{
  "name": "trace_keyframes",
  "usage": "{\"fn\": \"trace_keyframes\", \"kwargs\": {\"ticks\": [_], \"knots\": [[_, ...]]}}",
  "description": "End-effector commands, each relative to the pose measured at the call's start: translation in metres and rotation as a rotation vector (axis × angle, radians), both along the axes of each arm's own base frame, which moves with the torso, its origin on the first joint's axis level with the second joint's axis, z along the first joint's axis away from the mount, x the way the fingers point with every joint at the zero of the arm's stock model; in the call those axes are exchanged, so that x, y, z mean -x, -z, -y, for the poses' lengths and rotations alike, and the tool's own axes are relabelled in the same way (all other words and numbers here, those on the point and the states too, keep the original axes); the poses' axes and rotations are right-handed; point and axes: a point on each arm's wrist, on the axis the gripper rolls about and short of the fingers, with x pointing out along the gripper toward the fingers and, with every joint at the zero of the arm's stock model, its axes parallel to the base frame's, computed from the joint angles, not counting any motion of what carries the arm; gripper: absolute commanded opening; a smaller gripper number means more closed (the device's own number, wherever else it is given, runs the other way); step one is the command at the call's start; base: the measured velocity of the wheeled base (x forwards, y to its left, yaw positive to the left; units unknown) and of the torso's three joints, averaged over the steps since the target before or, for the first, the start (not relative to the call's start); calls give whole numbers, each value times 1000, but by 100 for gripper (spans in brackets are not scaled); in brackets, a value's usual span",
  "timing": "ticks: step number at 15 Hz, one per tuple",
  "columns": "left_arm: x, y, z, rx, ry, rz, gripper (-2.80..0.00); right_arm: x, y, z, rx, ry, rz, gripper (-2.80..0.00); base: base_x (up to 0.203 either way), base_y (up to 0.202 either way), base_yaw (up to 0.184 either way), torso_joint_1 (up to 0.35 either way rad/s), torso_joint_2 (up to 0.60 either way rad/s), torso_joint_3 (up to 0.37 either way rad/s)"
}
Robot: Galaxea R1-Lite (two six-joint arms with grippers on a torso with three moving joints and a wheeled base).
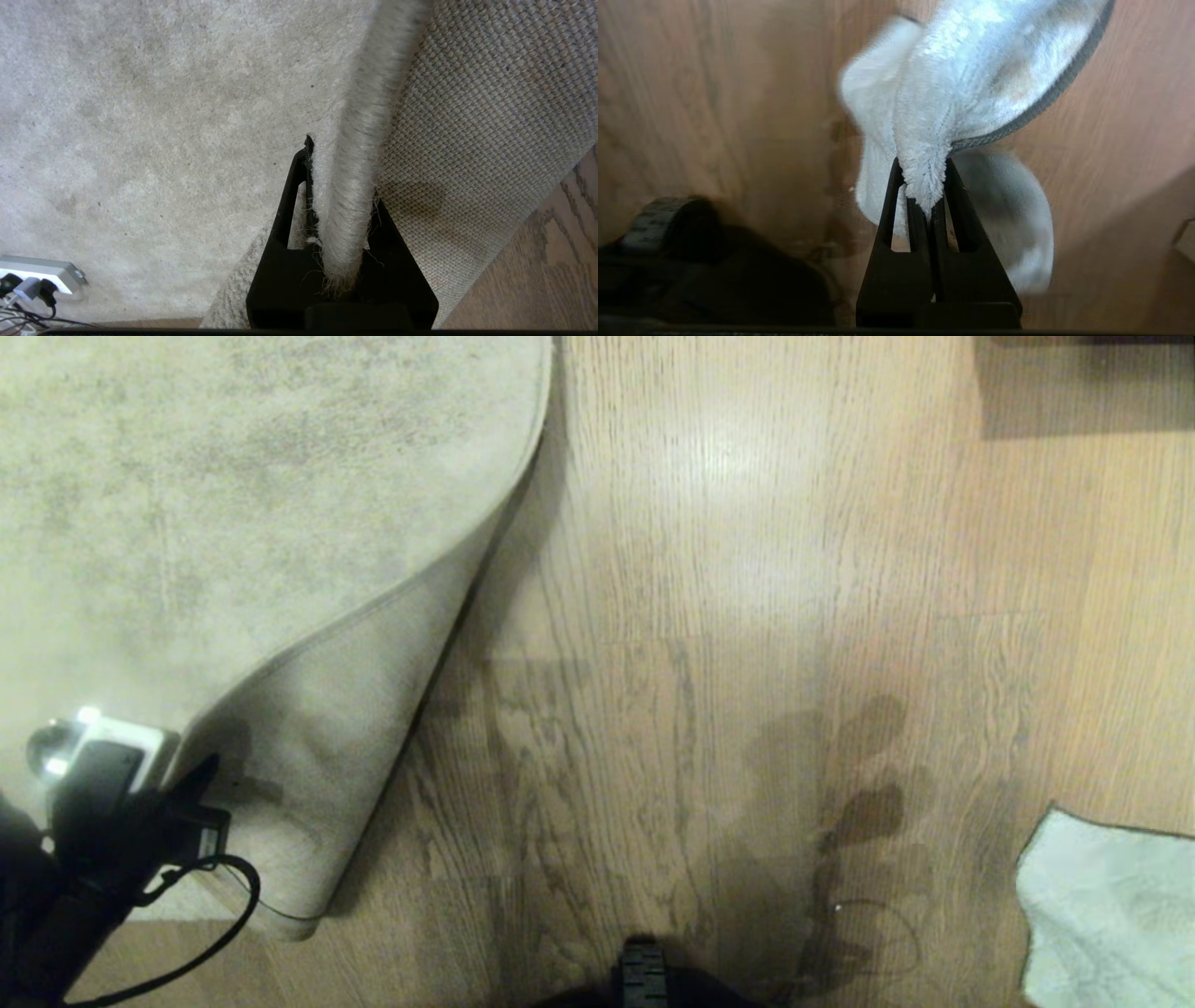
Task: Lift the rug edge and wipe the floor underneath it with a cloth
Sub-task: Lay down the carpet
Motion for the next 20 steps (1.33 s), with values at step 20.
{"fn": "trace_keyframes", "kwargs": {"ticks": [20], "knots": [[23,-20,4,4,8,115,-280,1,2,0,-23,-4,12,-280,0,0,0,0,0,0]]}}
